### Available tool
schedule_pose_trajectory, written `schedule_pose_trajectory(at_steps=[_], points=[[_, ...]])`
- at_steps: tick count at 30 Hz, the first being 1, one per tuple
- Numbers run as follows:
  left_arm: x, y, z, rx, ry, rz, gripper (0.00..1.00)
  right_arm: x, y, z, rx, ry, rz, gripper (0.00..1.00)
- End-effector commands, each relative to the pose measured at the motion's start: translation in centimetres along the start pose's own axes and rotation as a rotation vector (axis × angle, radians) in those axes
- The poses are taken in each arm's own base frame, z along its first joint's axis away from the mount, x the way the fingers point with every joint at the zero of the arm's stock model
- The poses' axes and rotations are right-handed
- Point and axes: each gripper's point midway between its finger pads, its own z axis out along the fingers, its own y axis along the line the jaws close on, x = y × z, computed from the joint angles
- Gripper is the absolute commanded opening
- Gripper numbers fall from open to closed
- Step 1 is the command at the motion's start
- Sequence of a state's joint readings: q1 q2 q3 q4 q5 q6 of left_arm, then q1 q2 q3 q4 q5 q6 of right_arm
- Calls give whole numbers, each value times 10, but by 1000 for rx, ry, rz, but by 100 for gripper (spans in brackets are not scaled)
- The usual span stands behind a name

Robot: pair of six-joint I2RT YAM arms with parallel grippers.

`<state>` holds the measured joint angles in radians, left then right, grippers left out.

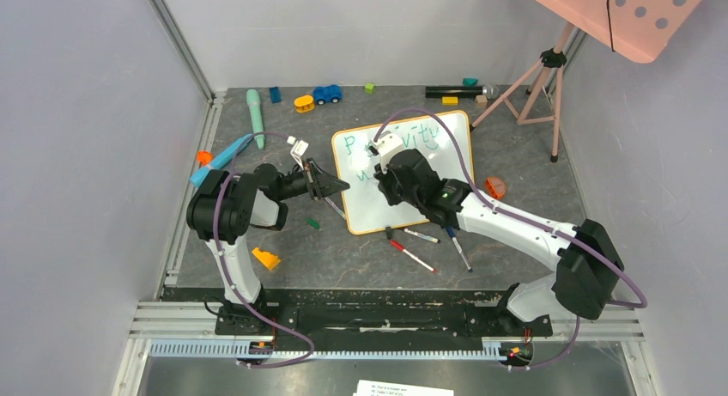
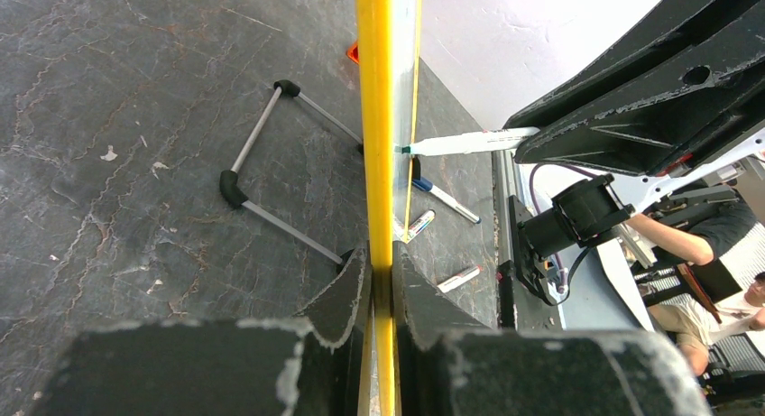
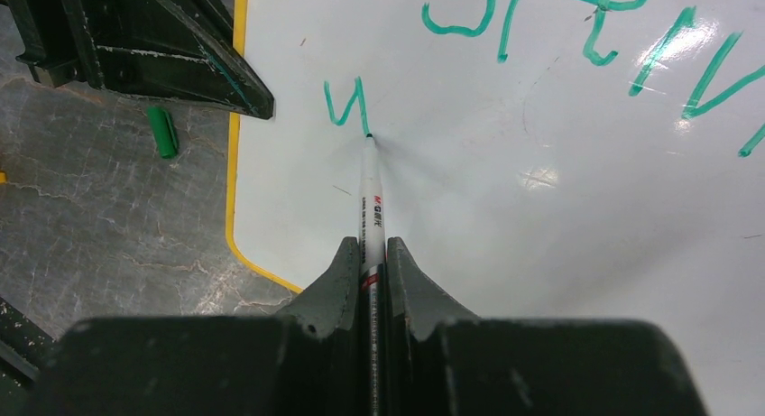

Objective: Write a sentence on the whiteboard

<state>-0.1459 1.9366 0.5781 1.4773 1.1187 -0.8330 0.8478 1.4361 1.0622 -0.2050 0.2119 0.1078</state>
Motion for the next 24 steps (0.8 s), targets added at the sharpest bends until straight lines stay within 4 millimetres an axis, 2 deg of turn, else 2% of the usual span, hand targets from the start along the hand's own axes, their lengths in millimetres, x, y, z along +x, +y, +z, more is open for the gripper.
schedule_pose_trajectory(at_steps=[1,7,15,24], points=[[-5,-14,-2,50,0,97,2,-22,-18,-1,68,-50,7,0],[-4,-13,-2,49,0,95,2,-37,-24,1,82,-69,3,0],[-5,-14,-2,50,-1,98,2,-45,-24,1,68,-79,6,0],[-5,-13,-2,50,-1,99,2,-63,-25,-21,38,-145,45,0]])
